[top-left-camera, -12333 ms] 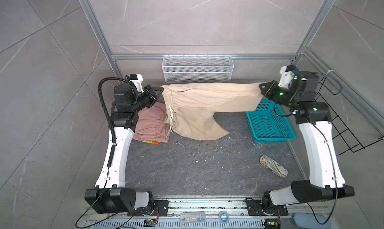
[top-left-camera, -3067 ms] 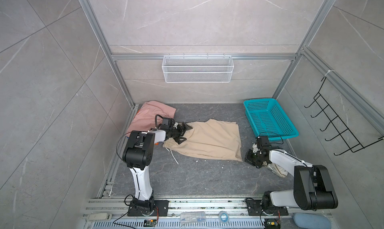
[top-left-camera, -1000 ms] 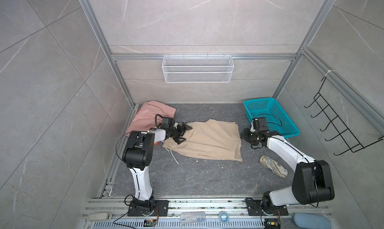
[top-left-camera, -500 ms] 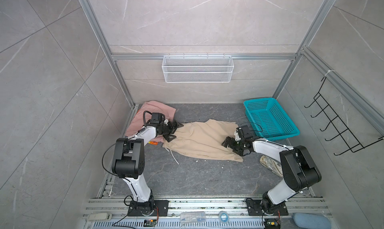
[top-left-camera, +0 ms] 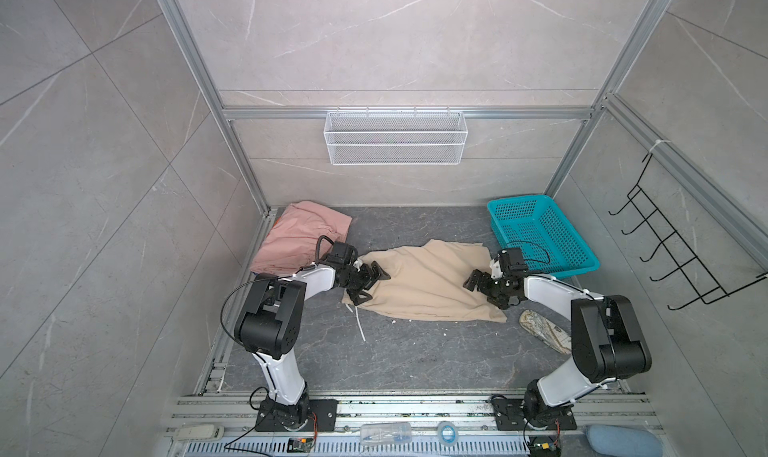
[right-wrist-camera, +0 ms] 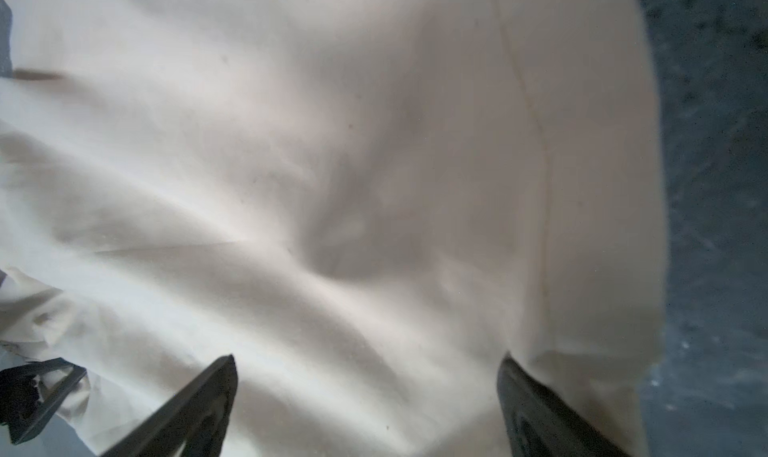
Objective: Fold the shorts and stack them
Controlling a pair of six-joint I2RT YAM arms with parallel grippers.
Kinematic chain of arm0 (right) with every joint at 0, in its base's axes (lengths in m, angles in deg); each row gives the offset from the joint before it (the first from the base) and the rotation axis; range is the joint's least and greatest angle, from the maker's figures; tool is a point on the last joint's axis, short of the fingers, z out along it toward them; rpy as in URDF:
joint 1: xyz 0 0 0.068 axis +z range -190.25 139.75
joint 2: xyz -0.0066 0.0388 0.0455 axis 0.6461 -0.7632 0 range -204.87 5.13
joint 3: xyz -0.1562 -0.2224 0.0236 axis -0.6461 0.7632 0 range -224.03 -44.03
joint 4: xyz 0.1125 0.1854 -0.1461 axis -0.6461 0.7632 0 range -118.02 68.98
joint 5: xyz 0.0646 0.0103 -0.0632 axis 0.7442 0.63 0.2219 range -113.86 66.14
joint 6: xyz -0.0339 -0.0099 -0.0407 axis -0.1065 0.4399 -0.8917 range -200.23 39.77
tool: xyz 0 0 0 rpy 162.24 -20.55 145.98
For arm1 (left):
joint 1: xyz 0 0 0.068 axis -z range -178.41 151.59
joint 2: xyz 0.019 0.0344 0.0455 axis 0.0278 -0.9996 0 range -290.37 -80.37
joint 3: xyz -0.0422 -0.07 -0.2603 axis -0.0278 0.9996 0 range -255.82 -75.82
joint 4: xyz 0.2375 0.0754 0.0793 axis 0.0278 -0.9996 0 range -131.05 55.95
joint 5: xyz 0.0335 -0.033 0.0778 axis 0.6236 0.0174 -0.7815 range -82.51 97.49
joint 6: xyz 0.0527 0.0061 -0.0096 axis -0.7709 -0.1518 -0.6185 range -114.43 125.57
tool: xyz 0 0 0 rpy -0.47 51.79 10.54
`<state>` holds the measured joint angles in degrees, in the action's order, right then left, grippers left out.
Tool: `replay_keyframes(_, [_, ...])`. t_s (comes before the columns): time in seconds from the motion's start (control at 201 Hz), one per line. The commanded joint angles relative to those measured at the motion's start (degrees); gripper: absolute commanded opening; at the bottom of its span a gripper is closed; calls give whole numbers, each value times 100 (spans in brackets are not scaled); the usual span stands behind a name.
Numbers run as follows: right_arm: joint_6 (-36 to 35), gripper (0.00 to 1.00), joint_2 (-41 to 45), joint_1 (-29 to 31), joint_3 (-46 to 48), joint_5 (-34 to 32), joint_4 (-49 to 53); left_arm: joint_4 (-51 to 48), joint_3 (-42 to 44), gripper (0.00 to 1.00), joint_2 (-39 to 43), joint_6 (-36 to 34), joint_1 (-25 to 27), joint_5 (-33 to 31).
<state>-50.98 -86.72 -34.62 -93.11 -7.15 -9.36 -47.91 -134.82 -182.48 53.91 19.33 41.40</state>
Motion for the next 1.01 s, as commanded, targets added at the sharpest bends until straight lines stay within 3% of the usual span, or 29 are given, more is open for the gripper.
replay_keyframes(0.0, [-316,100,285,45,-197,-167,556,-1164,-664,99,778,-1036,-68,-998])
replay_keyframes(0.134, [-391,99,387,102,-329,-281,674,-1774,-790,99,1148,-1761,-299,-1924])
replay_keyframes(0.339, [-377,100,362,156,-365,-165,588,-1902,-695,99,693,-2060,-907,-1471])
replay_keyframes(0.458, [-386,99,370,165,-341,-120,578,-1946,-931,98,244,-2236,-886,-1343])
replay_keyframes(0.782, [-315,99,335,164,-245,12,447,-2251,-1568,97,-678,-2540,-583,-1734])
replay_keyframes(0.897, [-306,99,324,166,-225,25,429,-2491,-1750,92,-978,-2647,-476,-2127])
replay_keyframes(1.001, [-306,99,310,160,-216,8,411,-2694,-1875,82,-1178,-2785,-339,-2602])
